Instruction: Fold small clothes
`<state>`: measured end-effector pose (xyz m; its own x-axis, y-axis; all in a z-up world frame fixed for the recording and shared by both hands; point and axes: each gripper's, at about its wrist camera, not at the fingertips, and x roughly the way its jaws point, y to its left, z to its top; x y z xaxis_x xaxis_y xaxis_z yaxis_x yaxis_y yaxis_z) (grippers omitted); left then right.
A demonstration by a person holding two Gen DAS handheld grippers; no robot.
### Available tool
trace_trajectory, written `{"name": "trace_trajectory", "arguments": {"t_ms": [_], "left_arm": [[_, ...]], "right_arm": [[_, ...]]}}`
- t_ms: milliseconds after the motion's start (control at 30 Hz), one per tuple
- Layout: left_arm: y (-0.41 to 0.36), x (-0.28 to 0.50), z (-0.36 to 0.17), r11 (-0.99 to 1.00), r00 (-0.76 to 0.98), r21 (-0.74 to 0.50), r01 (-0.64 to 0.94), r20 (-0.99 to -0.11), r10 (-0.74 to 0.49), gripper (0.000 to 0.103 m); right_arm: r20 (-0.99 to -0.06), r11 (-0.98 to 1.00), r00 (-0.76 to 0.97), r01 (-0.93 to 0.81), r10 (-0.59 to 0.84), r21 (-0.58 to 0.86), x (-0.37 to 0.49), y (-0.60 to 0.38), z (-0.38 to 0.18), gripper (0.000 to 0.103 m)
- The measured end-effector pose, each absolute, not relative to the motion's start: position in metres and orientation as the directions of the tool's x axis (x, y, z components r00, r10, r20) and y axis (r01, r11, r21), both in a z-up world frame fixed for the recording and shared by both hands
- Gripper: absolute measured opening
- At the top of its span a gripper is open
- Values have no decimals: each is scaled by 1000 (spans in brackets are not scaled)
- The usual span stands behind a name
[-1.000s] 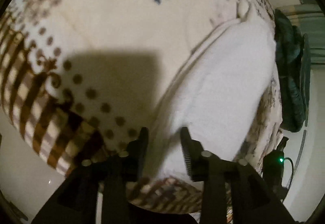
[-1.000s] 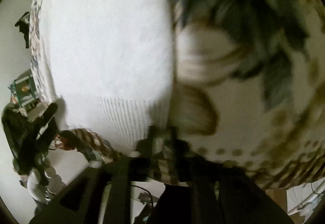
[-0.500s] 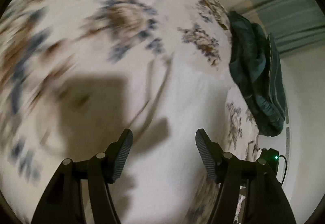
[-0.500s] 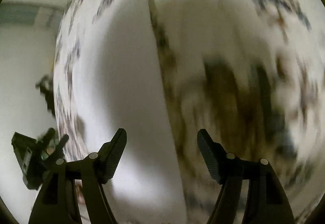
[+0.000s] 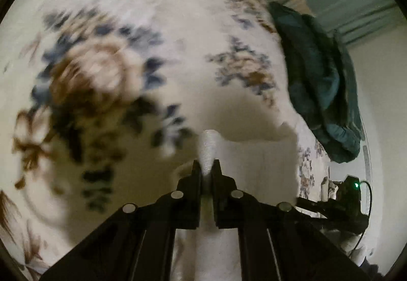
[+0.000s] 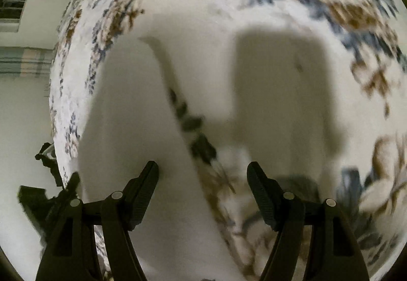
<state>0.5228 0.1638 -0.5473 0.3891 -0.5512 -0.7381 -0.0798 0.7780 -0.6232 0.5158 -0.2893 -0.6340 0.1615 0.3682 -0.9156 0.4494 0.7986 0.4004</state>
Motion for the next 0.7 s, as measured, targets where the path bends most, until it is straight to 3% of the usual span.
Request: {"name": "trace_trajectory", "arguments": {"t_ms": [100, 167, 233, 267, 467, 700], "left_arm": [[172, 517, -552, 745, 347, -657, -115, -729, -589, 11], [175, 507, -542, 736, 337, -665, -128, -727, -598, 28], [178, 490, -528, 704, 352, -700, -118, -693, -630, 56], [180, 475, -519, 698, 359, -706, -116, -685, -634, 60], [181, 366, -485, 739, 313, -668, -90, -723, -616, 61], [176, 230, -522, 789, 155, -581, -201, -814, -560, 61]], "right_arm": [[-914, 791, 148, 460, 378, 402, 499, -290, -633, 75], [-910, 789, 145, 457, 389, 410, 482, -291, -626, 81], [-900, 785, 130, 447, 416, 428, 459, -291, -617, 81], [-891, 780, 120, 442, 439, 444, 444, -290, -614, 81], [-860, 780, -5, 424, 511, 461, 331, -275, -609, 81], [-815, 739, -120, 512, 567, 438, 200, -264, -655, 81]]}}
